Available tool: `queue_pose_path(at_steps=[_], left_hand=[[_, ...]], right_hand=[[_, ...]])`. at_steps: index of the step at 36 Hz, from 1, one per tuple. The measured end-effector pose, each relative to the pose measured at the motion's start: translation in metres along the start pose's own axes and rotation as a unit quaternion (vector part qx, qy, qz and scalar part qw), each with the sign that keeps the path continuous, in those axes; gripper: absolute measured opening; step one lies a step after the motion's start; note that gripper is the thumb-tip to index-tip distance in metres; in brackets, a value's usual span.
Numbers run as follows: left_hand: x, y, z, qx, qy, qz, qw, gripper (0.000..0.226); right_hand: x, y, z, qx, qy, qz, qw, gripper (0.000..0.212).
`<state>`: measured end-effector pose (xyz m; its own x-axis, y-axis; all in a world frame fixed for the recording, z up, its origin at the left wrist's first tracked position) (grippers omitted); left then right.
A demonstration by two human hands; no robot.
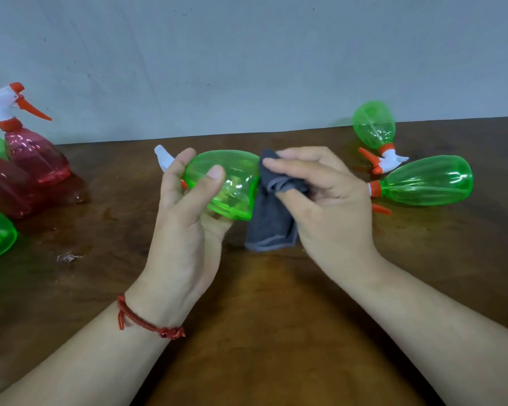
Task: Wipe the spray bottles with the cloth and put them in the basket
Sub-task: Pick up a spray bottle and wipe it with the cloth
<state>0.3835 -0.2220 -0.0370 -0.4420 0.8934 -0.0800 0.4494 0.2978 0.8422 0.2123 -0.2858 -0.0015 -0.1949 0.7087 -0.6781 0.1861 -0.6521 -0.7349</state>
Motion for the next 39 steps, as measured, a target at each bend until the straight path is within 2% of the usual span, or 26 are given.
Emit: queue_pose_path(at_steps=[4,9,12,16,22,26,31,35,39], left_hand=[[-0.002,0.000,0.000,-0.069,-0.009,0.011,0.997,0.067],[0.000,0.002,-0.006,-0.157,-0.028,-0.008,0.987,0.076],[0.000,0.001,-0.003,-0.145,-0.008,-0.013,0.989,0.078],[-0.002,-0.002,0.005,-0.114,0.026,-0.002,0.993,0.084],[-0.004,-0.006,0.004,-0.146,-0.020,0.004,0.989,0.080],[-0.003,-0.005,0.004,-0.236,-0.012,-0.023,0.971,0.097],[0.011,-0.001,-0.009,-0.386,-0.041,-0.077,0.919,0.107],[0.018,0.000,-0.019,-0.423,-0.063,-0.093,0.899,0.116],[0.020,-0.007,-0.027,-0.463,-0.104,-0.090,0.876,0.130]], right_hand=[[-0.006,0.016,0.015,-0.070,0.023,-0.073,0.995,0.037],[-0.004,0.033,0.015,-0.202,0.052,-0.183,0.961,0.035],[0.002,0.031,0.007,-0.203,0.028,-0.195,0.959,0.025],[0.011,0.029,-0.002,-0.202,0.014,-0.197,0.959,0.023],[0.014,0.032,-0.004,-0.176,0.005,-0.211,0.961,0.021],[0.002,0.029,0.013,-0.166,0.045,-0.178,0.969,0.023],[-0.018,0.008,0.051,-0.069,0.125,-0.075,0.987,0.027],[-0.024,-0.009,0.063,0.028,0.125,0.012,0.992,0.028],[-0.025,-0.009,0.057,0.095,0.098,0.034,0.990,0.034]])
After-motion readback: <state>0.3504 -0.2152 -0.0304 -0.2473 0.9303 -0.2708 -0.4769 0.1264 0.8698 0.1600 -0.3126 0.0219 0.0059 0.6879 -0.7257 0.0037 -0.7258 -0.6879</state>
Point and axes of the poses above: each hand's wrist, its own x-axis away from the middle knuckle, its own z-axis out of the back of the hand, y = z × x, the point moved 8 cm from there along -x, towards the middle knuckle, and after that the axes turned 3 degrees about -x, right-handed, at the moved point
